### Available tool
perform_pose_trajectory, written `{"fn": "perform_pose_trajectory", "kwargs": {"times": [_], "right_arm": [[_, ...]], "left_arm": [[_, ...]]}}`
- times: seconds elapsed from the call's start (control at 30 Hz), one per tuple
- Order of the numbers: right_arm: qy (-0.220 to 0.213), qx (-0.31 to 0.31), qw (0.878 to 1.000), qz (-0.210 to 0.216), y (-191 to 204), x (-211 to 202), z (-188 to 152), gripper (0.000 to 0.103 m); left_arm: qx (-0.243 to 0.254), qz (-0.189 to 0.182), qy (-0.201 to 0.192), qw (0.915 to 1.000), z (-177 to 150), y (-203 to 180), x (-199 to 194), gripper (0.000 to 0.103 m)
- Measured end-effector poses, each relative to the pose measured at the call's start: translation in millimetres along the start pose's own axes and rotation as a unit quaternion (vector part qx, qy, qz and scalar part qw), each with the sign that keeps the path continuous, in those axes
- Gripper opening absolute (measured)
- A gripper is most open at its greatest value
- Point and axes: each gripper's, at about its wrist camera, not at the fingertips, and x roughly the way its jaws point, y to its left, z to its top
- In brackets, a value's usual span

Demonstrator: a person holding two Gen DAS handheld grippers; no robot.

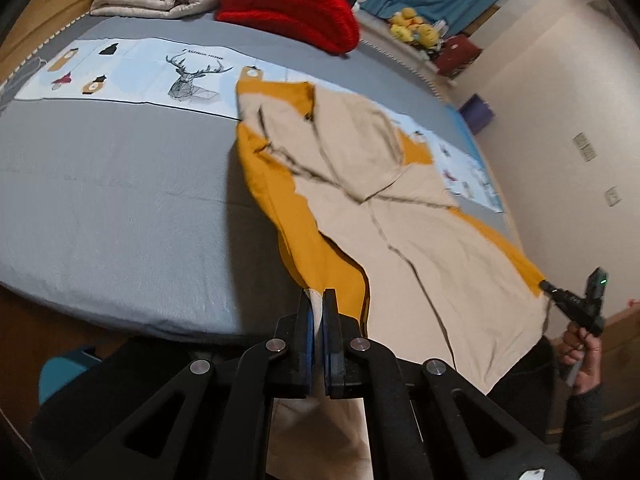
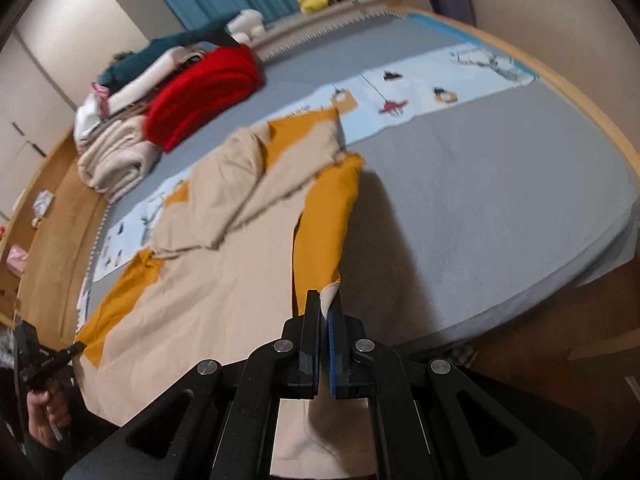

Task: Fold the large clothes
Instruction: 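Grasp the jacket hem with both tools, then fold the held hem up toward the hood with both tools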

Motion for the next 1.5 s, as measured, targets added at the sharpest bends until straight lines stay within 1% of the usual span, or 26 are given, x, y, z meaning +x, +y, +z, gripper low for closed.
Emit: {"fn": "perform_pose_trajectory", "kwargs": {"times": [0.07, 0.23, 0.3, 0.37, 0.47, 0.6, 0.73, 0.77, 0.83, 0.87, 0.9, 0.93, 0.97, 1.0, 1.03, 1.07, 1.13, 1.2, 1.23, 1.27, 1.3, 1.37, 1.43, 1.5], "right_arm": [[-0.011, 0.004, 1.000, 0.015, -2.6, -23.7, -9.9, 0.003], [-0.039, 0.042, 0.997, 0.043, -19.0, -75.0, -32.5, 0.003], [-0.047, 0.047, 0.997, 0.044, -23.4, -81.8, -36.0, 0.003], [-0.047, 0.046, 0.997, 0.040, -25.3, -76.3, -32.1, 0.003], [-0.044, 0.041, 0.998, 0.027, -23.2, -51.8, -11.0, 0.003], [-0.031, 0.018, 0.999, 0.011, -18.0, -1.6, 32.4, 0.003], [-0.009, -0.002, 1.000, -0.009, -16.9, 70.0, 87.9, 0.003], [0.000, -0.007, 1.000, -0.016, -17.0, 91.1, 101.4, 0.003], [0.014, -0.016, 0.999, -0.029, -18.2, 127.6, 120.9, 0.003], [0.027, -0.014, 0.999, -0.036, -21.8, 154.9, 131.7, 0.003], [0.036, -0.011, 0.998, -0.041, -26.1, 174.6, 136.5, 0.003], [0.046, 0.000, 0.998, -0.046, -33.0, 197.3, 140.3, 0.003], [0.055, 0.012, 0.997, -0.048, -39.0, 213.6, 140.9, 0.003], [0.074, 0.026, 0.995, -0.055, -45.9, 232.4, 140.8, 0.003], [0.095, 0.035, 0.993, -0.069, -49.9, 246.4, 142.3, 0.003], [0.097, 0.040, 0.992, -0.069, -51.3, 251.3, 144.3, 0.004], [0.094, 0.039, 0.993, -0.062, -52.1, 260.6, 153.3, 0.006], [0.095, 0.029, 0.992, -0.073, -53.0, 266.6, 156.3, 0.006], [0.089, 0.029, 0.993, -0.076, -54.7, 266.2, 158.4, 0.007], [0.074, 0.036, 0.994, -0.078, -58.1, 261.2, 161.0, 0.008], [0.063, 0.044, 0.994, -0.080, -60.1, 254.2, 161.3, 0.011], [0.038, 0.070, 0.993, -0.085, -69.9, 238.8, 160.6, 0.013], [0.035, 0.084, 0.993, -0.081, -76.9, 230.6, 155.7, 0.013], [0.041, 0.078, 0.993, -0.080, -76.9, 225.2, 149.3, 0.014]], "left_arm": [[-0.002, -0.017, 0.001, 0.9999, -8.9, 0.6, -18.9, 0.002], [-0.004, -0.032, 0.005, 0.9995, -28.8, 2.9, -44.4, 0.002], [-0.016, -0.034, 0.007, 0.9993, -29.4, 7.0, -43.7, 0.002], [-0.021, -0.032, 0.007, 0.9992, -21.6, 12.5, -34.8, 0.002], [-0.036, -0.032, 0.007, 0.9988, -1.4, 19.2, -16.8, 0.002], [-0.055, -0.028, 0.005, 0.9981, 45.3, 36.7, 27.6, 0.002], [-0.081, -0.021, 0.007, 0.9965, 93.8, 59.9, 81.9, 0.003], [-0.082, -0.017, 0.007, 0.9965, 101.0, 64.4, 91.8, 0.003], [-0.097, -0.010, 0.013, 0.9952, 121.1, 79.9, 127.9, 0.003], [-0.105, -0.008, 0.018, 0.9942, 125.6, 88.2, 143.5, 0.004], [-0.119, 0.001, 0.034, 0.9923, 128.6, 97.3, 159.5, 0.006], [-0.152, 0.014, 0.062, 0.9864, 132.7, 109.1, 176.4, 0.006], [-0.165, 0.011, 0.064, 0.9842, 136.0, 113.3, 179.8, 0.006], [-0.169, 0.007, 0.056, 0.9839, 140.9, 115.8, 179.5, 0.009], [-0.162, 0.014, 0.046, 0.9856, 145.1, 115.8, 176.8, 0.010], [-0.154, 0.025, 0.041, 0.9870, 147.7, 115.9, 174.3, 0.009], [-0.149, 0.035, 0.046, 0.9872, 150.3, 120.3, 172.8, 0.010], [-0.149, 0.046, 0.049, 0.9865, 150.1, 126.7, 169.2, 0.010], [-0.150, 0.055, 0.046, 0.9860, 148.7, 129.7, 165.6, 0.010], [-0.156, 0.061, 0.040, 0.9851, 145.9, 133.0, 161.2, 0.010], [-0.164, 0.062, 0.035, 0.9839, 142.7, 138.2, 157.4, 0.011], [-0.168, 0.066, 0.031, 0.9831, 134.3, 139.3, 151.7, 0.014], [-0.152, 0.077, 0.033, 0.9849, 127.2, 133.4, 151.3, 0.023], [-0.134, 0.085, 0.043, 0.9864, 117.8, 126.9, 152.9, 0.028]]}}
